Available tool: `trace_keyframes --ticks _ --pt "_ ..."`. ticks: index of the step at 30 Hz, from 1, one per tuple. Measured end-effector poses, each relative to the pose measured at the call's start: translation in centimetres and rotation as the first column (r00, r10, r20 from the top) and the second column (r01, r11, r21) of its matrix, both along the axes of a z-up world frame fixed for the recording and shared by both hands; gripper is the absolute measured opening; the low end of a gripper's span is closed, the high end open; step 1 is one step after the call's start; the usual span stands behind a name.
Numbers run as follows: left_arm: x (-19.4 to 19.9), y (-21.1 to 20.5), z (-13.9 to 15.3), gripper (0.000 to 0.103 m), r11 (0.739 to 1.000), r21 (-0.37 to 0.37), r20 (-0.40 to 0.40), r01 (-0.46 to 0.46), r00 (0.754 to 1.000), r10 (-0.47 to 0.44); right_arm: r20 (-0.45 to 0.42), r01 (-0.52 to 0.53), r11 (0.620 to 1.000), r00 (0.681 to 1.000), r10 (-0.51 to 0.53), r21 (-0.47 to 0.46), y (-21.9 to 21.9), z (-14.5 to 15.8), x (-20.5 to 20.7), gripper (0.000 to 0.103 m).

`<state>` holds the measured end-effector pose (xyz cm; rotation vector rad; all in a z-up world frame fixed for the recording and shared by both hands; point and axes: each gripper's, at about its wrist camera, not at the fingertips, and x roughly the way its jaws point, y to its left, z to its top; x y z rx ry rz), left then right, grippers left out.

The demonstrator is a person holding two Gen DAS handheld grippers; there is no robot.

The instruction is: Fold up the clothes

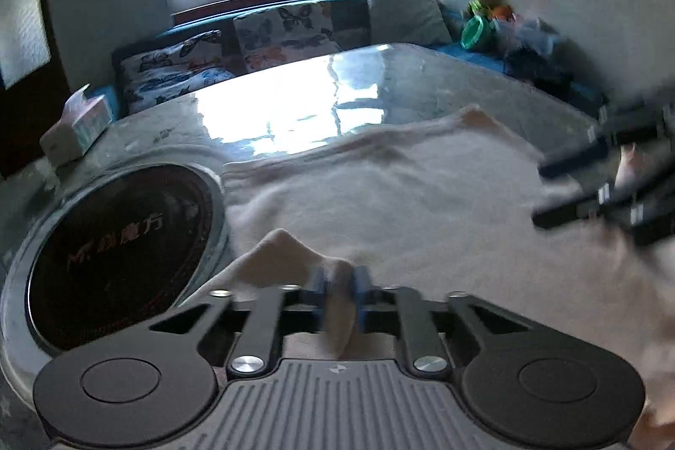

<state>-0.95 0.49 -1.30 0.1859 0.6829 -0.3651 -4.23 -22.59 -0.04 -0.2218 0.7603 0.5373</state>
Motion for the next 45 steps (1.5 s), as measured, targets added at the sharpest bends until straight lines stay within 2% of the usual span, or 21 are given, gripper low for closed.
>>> trace_keyframes --ticks 3,7,9,14,17,20,25,29,31,33,38,41,42,45 --pt "0.0 2.4 1.7 0.007 0.993 -0.089 0.015 -0.077 0.997 0.079 -0.009 0.017 1.0 1.0 -0.017 0.007 0.0 -0.6 -0.4 0.046" --pt "-1.3 7.7 4.0 0.007 0.96 -0.194 0.047 -0.204 0.975 0.216 -0.017 0.032 0.999 0.999 -0.032 0.008 -0.2 -1.3 -1.0 0.047" --pt "-2.4 10.4 5.0 0.007 0.937 -0.221 0.072 -0.269 0.954 0.291 -0.016 0.037 0.999 0.999 -0.036 0.011 -0.3 -1.4 -1.3 0.047" --pt "-5.4 16.5 5.8 0.007 0.869 -0.241 0.113 -0.431 0.877 0.466 -0.003 0.051 0.998 0.999 -0.051 0.023 -0.5 -1.2 -1.6 0.052" --pt "-6.4 19.1 4.7 0.007 0.825 -0.229 0.077 -0.516 0.836 0.544 -0.006 0.047 0.999 0.999 -0.047 0.021 -0.3 -1.5 -1.8 0.052" --pt "-7.2 20.6 3.0 0.007 0.801 -0.179 0.049 -0.571 0.808 0.587 -0.008 0.038 0.999 0.999 -0.038 0.009 -0.2 -1.8 -2.0 0.054" --pt "-6.9 21.8 1.0 0.007 0.788 -0.1 0.025 -0.608 0.79 0.613 -0.013 0.033 0.999 0.999 -0.033 -0.006 -0.1 -2.3 -2.2 0.057" --pt "-6.2 22.0 -0.1 0.009 0.78 -0.03 0.04 -0.625 0.779 0.625 -0.018 0.036 0.999 0.999 -0.036 -0.007 -0.2 -2.4 -2.3 0.058" --pt "-5.9 22.2 -0.6 0.009 0.76 0.017 0.047 -0.65 0.76 0.648 -0.02 0.035 0.999 0.999 -0.035 -0.006 -0.3 -2.4 -2.4 0.058" --pt "-6.0 22.7 -0.7 0.009 0.737 0.021 0.034 -0.675 0.738 0.674 -0.02 0.032 0.999 0.999 -0.032 -0.006 -0.3 -2.4 -2.4 0.058" --pt "-7.1 21.8 1.5 0.009 0.772 -0.112 0.039 -0.626 0.774 0.632 -0.021 0.024 1.0 0.999 -0.024 -0.007 -0.2 -2.4 -2.4 0.058" --pt "-6.2 19.9 1.8 0.01 0.839 -0.153 0.028 -0.523 0.846 0.532 -0.022 0.016 1.0 1.0 -0.016 -0.01 0.1 -2.4 -2.3 0.059" --pt "-5.6 19.4 1.6 0.01 0.849 -0.162 0.018 -0.504 0.858 0.513 -0.021 0.015 1.0 1.0 -0.016 -0.009 0.2 -2.5 -2.3 0.06" --pt "-4.0 18.8 0.6 0.01 0.86 -0.154 -0.002 -0.486 0.871 0.492 -0.021 0.013 1.0 1.0 -0.013 -0.007 0.3 -2.4 -2.3 0.06"
